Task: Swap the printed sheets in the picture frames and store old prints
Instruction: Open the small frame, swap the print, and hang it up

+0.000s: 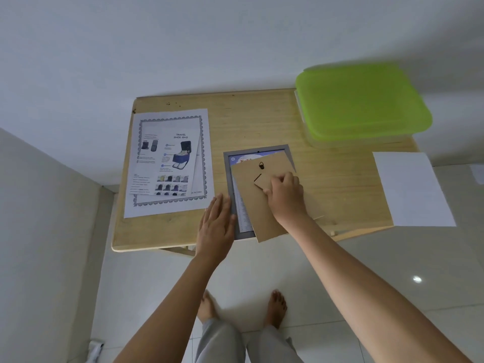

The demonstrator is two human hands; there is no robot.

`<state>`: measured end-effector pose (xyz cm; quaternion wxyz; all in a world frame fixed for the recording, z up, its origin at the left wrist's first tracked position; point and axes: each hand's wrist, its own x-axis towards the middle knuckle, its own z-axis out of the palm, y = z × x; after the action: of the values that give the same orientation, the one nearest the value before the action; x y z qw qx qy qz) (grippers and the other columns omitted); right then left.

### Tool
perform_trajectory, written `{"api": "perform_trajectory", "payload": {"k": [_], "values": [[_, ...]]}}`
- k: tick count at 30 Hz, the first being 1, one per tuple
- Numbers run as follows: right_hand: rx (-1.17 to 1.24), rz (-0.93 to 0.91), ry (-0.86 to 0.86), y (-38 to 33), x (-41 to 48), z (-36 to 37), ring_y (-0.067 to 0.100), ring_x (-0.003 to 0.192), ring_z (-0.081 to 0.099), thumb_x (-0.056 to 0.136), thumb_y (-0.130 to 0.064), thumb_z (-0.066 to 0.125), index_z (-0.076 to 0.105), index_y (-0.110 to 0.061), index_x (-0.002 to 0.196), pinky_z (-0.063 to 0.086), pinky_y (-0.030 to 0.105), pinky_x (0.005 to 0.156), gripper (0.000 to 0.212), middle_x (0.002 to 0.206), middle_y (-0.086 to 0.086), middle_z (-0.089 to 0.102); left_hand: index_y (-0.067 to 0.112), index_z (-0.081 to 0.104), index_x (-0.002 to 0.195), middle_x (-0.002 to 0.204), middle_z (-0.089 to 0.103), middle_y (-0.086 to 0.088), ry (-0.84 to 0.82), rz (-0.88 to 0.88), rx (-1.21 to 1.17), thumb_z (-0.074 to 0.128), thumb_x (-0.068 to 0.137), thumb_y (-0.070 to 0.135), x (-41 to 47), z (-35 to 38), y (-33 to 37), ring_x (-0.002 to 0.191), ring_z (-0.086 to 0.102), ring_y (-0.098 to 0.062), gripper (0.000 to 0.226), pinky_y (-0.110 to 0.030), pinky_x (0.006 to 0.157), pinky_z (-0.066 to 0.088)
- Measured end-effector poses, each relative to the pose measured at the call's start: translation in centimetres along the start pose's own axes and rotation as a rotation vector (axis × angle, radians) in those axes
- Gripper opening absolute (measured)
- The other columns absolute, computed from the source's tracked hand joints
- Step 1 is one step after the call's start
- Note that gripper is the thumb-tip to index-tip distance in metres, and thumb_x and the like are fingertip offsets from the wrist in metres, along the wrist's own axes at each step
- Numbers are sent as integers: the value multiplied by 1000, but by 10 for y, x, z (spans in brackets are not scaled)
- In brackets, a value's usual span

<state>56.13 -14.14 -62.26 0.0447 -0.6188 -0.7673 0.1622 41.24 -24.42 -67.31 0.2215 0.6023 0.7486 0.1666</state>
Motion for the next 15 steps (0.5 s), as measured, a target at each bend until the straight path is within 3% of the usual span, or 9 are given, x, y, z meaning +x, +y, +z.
{"api": "perform_trajectory", "payload": {"k": [10,15], "values": [[-14,15,39,-20,13,12,29,108,43,96,-22,44,51,-3,117,37,34,88,29,118,17,49,25,13,148,157,6,6,-24,-1,-26,28,100,35,-1,-5,-2,141,-5,-3,51,-26,115,1],[-12,36,56,-21,14,16,27,108,44,95,-24,46,50,-4,119,39,33,88,31,119,16,49,25,15,147,157,8,5,-8,-2,-31,19,93,42,-1,-4,-1,139,-6,-1,57,-26,114,2]]}}
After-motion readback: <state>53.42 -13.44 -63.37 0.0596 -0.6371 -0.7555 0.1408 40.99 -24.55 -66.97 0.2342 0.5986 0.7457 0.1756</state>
